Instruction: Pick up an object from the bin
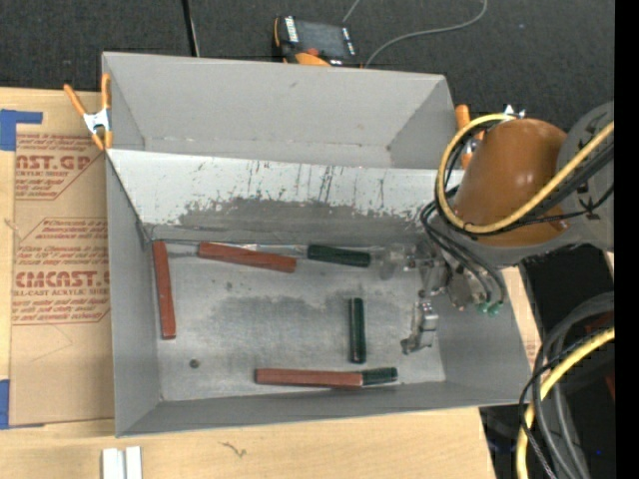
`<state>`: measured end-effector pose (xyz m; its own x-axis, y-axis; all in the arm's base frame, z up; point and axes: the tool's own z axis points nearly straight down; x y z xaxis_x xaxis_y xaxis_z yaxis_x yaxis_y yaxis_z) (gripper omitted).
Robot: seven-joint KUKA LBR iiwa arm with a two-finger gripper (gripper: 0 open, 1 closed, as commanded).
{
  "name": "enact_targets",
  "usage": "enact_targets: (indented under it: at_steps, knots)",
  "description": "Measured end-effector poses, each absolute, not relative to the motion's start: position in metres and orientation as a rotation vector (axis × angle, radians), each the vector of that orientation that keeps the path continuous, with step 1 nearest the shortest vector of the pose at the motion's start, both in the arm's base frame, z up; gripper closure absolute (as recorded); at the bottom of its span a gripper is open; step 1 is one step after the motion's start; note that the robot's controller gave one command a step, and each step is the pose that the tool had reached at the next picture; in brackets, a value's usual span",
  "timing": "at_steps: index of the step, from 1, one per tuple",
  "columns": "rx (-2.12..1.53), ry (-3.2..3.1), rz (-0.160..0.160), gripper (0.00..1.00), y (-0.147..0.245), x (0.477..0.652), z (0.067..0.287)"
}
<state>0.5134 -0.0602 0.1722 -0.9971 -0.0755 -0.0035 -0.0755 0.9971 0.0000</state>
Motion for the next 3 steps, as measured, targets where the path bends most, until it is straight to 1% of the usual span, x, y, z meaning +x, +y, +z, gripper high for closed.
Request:
enact_targets:
  at_steps: [1, 2, 3]
  knots:
    - [-1.149, 2.927, 0.005, 0.00, -0.022, 0.522, 0.078]
    - [-1.145, 2.925, 0.002, 1.00, -0.022, 0.522, 0.079]
    - [-1.163, 2.909, -0.004, 1.00, -0.011, 0.514, 0.244]
